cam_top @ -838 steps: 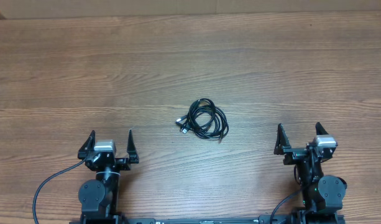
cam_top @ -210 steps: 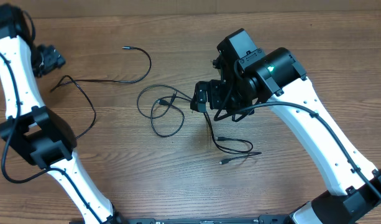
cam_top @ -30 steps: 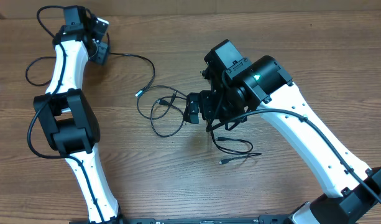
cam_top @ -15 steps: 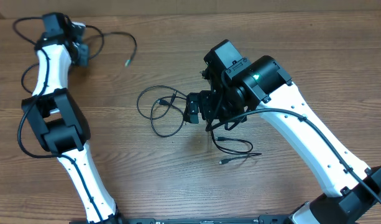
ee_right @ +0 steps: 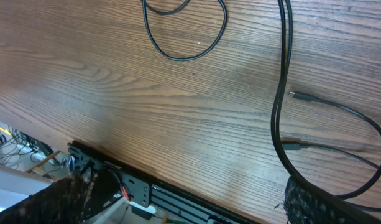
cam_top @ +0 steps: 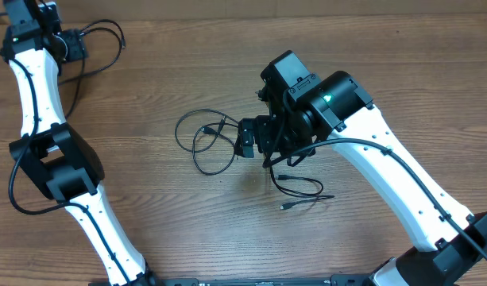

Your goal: Untangle cables

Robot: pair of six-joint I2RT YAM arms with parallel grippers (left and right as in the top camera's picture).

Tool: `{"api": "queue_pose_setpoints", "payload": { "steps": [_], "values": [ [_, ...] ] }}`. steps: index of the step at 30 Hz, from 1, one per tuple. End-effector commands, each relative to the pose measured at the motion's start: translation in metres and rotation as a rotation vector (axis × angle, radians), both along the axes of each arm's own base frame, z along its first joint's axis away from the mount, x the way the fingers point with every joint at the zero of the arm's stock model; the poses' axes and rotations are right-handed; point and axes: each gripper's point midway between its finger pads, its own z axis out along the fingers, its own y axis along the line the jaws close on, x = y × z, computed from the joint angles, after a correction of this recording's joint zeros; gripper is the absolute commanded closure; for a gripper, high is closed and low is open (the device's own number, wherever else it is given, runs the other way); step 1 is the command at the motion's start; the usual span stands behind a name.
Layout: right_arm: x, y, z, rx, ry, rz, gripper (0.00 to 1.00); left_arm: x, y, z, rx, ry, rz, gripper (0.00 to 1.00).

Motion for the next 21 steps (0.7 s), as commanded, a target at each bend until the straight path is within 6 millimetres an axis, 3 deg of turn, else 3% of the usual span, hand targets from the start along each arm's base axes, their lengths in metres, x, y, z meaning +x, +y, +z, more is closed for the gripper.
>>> {"api": "queue_pose_setpoints", "payload": {
  "steps": [1, 4, 8, 9, 11, 16, 19, 21],
  "values": [
    [0.0, 0.002, -0.003, -0.005, -0.001, 0.008, 0.0, -0.01, 0.003, -0.015, 0.016, 0.054, 0.048, 0.0],
    [0.0, 0.002, -0.003, -0.005, -0.001, 0.008, 0.0, -0.018, 0.01, -0.02, 0.047, 0.094, 0.081, 0.01],
    [0.0, 0.002, -0.003, -0.005, -0.001, 0.008, 0.0, -0.031, 0.028, -0.018, 0.098, 0.126, 0.214, 0.12],
    [0.0, 0.002, -0.003, -0.005, -0.001, 0.008, 0.0, -0.035, 0.032, -0.018, 0.111, 0.136, 0.245, 0.11],
    [0.0, 0.002, -0.003, -0.006, -0.001, 0.008, 0.0, -0.045, 0.039, -0.02, 0.138, 0.168, 0.282, 0.0],
    [0.002, 0.0, -0.004, -0.019, -0.012, 0.007, 0.0, -0.076, 0.066, -0.02, 0.209, 0.245, 0.431, 0.0],
    [0.004, -0.003, -0.005, -0.032, -0.022, 0.002, 0.0, -0.073, 0.059, -0.023, 0.13, 0.226, 0.404, 0.0],
    [0.004, -0.002, -0.004, -0.032, -0.022, 0.002, 0.0, -0.064, 0.044, -0.022, 0.028, 0.19, 0.345, 0.0]
  ]
}}
